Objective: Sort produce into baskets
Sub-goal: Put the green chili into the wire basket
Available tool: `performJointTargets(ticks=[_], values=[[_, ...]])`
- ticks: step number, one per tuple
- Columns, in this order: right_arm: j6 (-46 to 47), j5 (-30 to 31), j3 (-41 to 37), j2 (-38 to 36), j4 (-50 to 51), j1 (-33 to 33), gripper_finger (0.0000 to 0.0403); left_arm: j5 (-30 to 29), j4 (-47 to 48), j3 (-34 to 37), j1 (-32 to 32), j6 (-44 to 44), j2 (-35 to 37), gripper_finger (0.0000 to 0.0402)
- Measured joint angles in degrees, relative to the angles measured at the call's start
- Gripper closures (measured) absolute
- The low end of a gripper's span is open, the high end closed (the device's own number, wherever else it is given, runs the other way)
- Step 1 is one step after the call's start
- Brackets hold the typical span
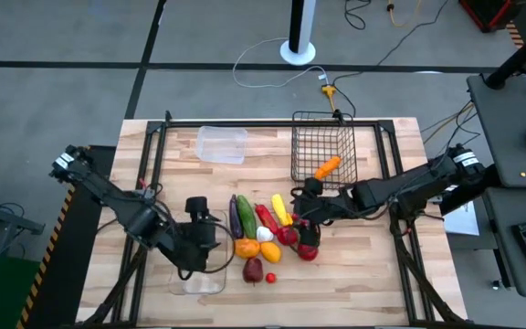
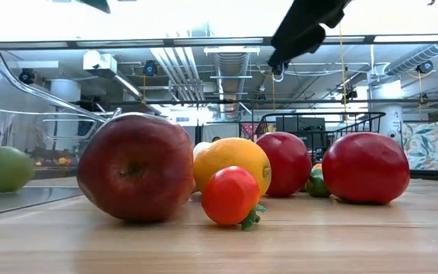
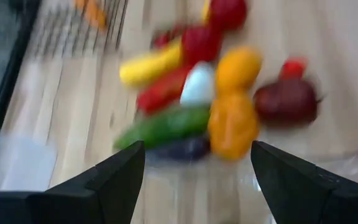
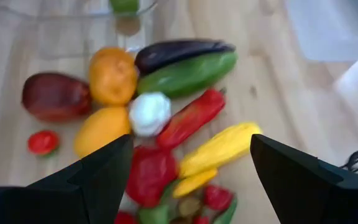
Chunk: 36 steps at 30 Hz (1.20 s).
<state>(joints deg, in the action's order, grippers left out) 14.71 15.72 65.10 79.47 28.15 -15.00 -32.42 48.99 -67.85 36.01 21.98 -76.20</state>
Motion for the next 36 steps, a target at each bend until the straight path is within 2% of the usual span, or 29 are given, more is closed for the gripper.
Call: performJointTargets(ticks=[5,9,14,19,23,28,31,36], values=[[1.4,-3.8,0.0,0.2,2.9,0.0,0.0091,-0.6,-13.1,5.8,0.0,-7.8,6.2,0.0127],[2.0,-4.2,0.0,0.2,4.1,-0.3,0.0092,-2.4,-23.0,11.4,0.0,-10.5,10.1,0.0127],[2.9,-4.2,0.0,0.3,6.3,-0.4,0.0092,-5.6,-33.8,18.7,0.0,-12.6,13.3,0.0127],[9.5,-4.2,0.0,0.3,12.3,-0.3,0.0092,-11.1,-41.1,24.3,-0.1,-11.6,14.9,0.0127],[13.4,-8.0,0.0,0.3,16.7,-0.4,0.0092,-14.6,-43.1,25.6,-0.1,-10.8,15.0,0.0127],[16.0,-11.3,-0.5,0.3,17.5,-1.9,0.0092,-15.2,-43.2,25.6,-0.2,-10.9,15.0,0.0127],[18.1,-11.1,-0.6,0.4,18.1,-2.0,0.0092,-15.2,-43.2,25.6,-0.4,-11.0,15.0,0.0127],[18.7,-6.5,-1.6,0.4,17.7,-2.0,0.0092,-15.2,-43.3,25.8,-0.8,-11.0,14.5,0.0127]])
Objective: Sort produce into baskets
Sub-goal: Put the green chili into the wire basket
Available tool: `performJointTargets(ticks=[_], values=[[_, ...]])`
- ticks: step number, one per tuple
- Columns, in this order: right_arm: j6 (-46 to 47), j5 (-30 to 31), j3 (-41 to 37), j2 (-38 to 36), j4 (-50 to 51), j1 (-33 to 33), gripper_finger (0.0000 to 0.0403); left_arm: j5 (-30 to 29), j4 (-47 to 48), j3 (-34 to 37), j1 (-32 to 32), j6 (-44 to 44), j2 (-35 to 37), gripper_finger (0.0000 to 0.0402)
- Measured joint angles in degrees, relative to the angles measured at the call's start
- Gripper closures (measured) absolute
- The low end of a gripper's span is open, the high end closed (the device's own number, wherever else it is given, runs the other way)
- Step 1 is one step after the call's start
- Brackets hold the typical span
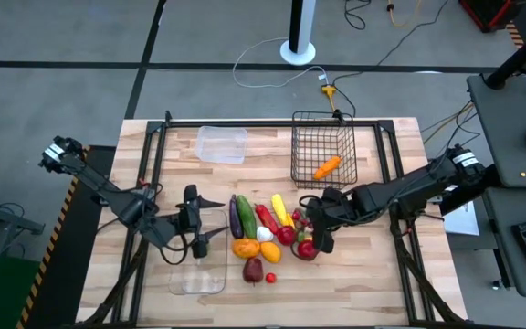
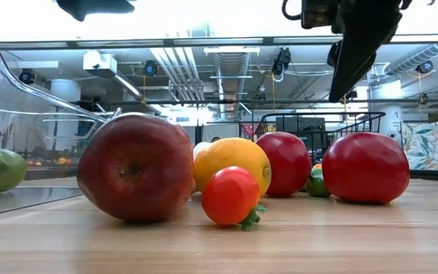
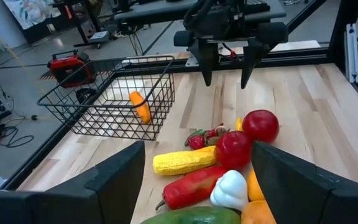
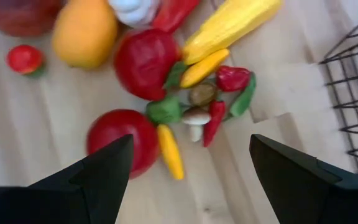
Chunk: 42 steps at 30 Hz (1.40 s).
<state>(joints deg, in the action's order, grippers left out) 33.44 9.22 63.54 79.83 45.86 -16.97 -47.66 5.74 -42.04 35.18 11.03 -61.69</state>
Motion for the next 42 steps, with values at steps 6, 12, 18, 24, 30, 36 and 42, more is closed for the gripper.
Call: performJointTargets(ticks=[6,12,18,24,30,36,42], values=[[0.0,4.3,-3.3,0.0,-2.2,0.1,0.0093,0.0,0.0,0.1,-0.1,0.0,-0.1,0.0127],[-4.4,5.9,-8.6,0.0,-10.5,0.1,0.0095,0.0,0.0,0.1,-0.1,0.0,-0.1,0.0127],[-2.9,6.0,-12.9,0.0,-18.9,0.2,0.0109,0.0,0.0,0.2,-0.1,0.0,-0.1,0.0127],[-0.5,5.9,-16.9,0.0,-24.5,0.4,0.0125,0.0,0.1,0.2,-0.2,-0.7,-0.1,0.0127],[3.0,6.0,-18.5,0.0,-25.7,0.6,0.0140,0.0,0.3,0.2,-0.2,-0.7,-0.1,0.0127],[4.5,6.8,-18.7,0.0,-27.1,0.9,0.0151,-1.3,0.3,0.2,-0.2,-1.1,-0.1,0.0127],[2.9,9.0,-18.8,2.3,-28.7,1.0,0.0154,-4.3,0.4,0.2,-0.2,-1.4,-0.1,0.0127]])
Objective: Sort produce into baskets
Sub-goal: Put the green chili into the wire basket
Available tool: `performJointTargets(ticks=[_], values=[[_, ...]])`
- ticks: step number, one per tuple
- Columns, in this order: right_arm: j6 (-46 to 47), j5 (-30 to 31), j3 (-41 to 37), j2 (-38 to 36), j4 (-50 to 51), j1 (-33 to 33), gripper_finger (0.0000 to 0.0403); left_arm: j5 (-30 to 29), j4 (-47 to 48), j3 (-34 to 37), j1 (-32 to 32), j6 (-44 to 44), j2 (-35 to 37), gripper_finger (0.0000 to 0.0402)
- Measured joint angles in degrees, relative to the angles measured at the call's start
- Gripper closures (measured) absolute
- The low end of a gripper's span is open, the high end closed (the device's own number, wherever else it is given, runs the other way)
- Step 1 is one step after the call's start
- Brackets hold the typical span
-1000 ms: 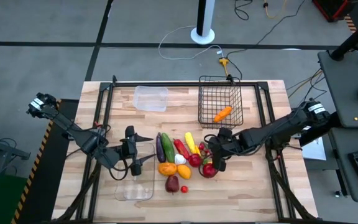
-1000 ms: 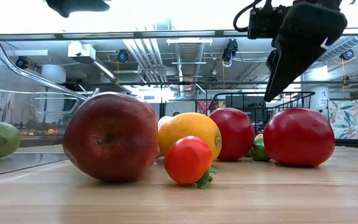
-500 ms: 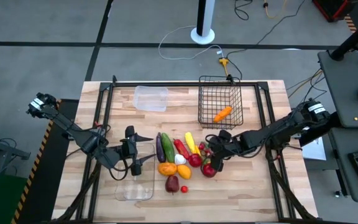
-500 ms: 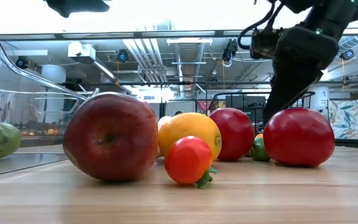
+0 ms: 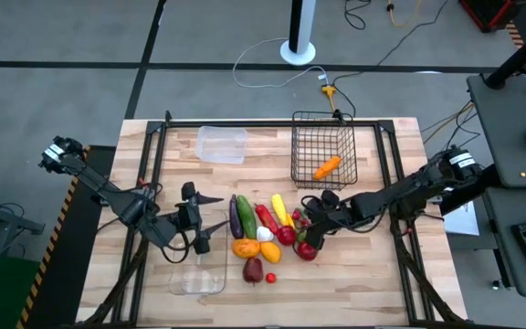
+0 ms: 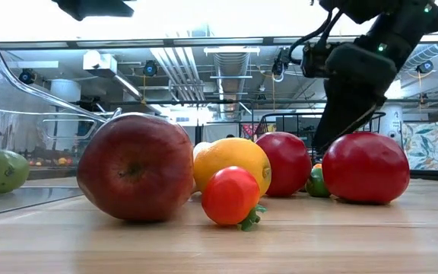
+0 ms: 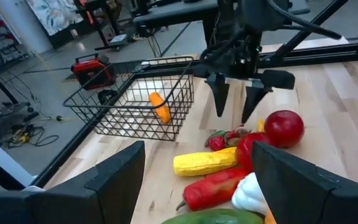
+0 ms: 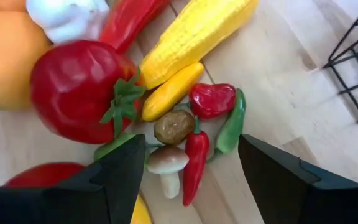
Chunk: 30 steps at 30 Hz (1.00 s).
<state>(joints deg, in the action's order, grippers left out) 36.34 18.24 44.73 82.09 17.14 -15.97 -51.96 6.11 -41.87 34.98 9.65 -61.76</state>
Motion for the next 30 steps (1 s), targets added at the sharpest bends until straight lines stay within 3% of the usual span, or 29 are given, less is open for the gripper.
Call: performJointTargets(ticks=[5,20,30], values=[[-0.5,2.9,0.0,3.0,-0.1,0.0,0.0155,0.0,0.2,0.0,0.0,0.0,0.0,0.0127],[-0.9,3.4,0.0,7.7,-3.4,1.8,0.0166,0.0,0.4,0.0,0.0,0.0,0.0,0.0127],[-0.6,2.2,0.1,8.8,-4.2,2.8,0.0205,0.0,0.4,0.0,0.0,0.0,0.0,0.0127]])
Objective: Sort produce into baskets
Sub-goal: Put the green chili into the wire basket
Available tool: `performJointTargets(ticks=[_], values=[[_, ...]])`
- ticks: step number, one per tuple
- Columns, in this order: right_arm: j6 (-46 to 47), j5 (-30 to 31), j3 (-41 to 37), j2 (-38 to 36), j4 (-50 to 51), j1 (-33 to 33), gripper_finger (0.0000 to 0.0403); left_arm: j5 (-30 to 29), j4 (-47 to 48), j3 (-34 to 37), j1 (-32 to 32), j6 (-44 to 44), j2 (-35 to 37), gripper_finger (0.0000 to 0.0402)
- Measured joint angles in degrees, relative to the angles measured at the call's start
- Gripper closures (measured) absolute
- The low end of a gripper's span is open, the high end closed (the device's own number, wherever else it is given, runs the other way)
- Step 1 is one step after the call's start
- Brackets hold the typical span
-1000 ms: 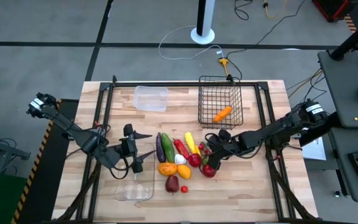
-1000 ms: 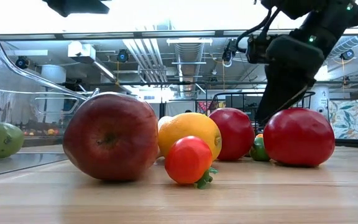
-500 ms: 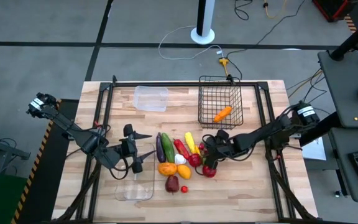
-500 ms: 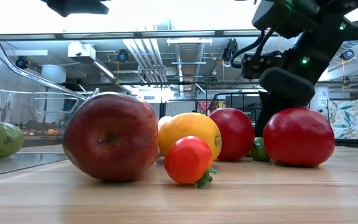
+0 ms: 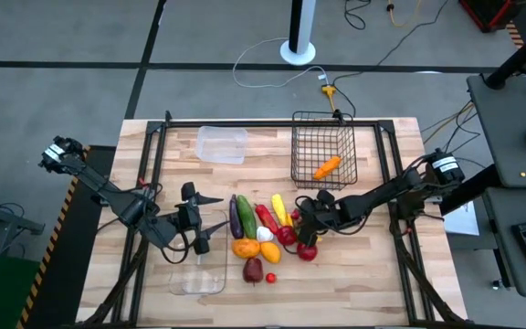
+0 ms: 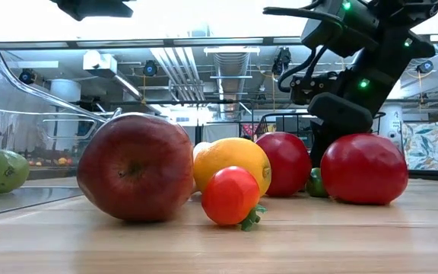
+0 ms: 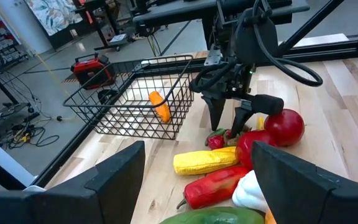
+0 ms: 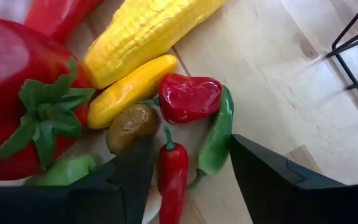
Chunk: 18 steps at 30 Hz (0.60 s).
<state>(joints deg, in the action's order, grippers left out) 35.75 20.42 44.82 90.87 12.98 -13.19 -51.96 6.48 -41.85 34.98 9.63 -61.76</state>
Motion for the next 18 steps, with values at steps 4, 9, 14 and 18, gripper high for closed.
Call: performJointTargets(ticks=[4,9,14,18], values=[[-0.2,0.0,0.0,-0.1,0.1,0.0,0.0236,0.0,0.0,0.0,0.0,0.0,0.0,0.0127],[-0.4,-0.2,0.0,-0.1,0.2,0.0,0.0286,0.0,0.0,0.0,0.0,0.0,0.0,0.0127],[-0.9,-1.3,0.0,-0.1,0.3,0.0,0.0340,0.0,0.0,0.0,0.0,0.0,0.0,0.0127],[-2.0,-1.3,0.0,-0.4,0.5,0.0,0.0376,0.0,0.0,0.0,0.0,0.0,0.0,0.0127]])
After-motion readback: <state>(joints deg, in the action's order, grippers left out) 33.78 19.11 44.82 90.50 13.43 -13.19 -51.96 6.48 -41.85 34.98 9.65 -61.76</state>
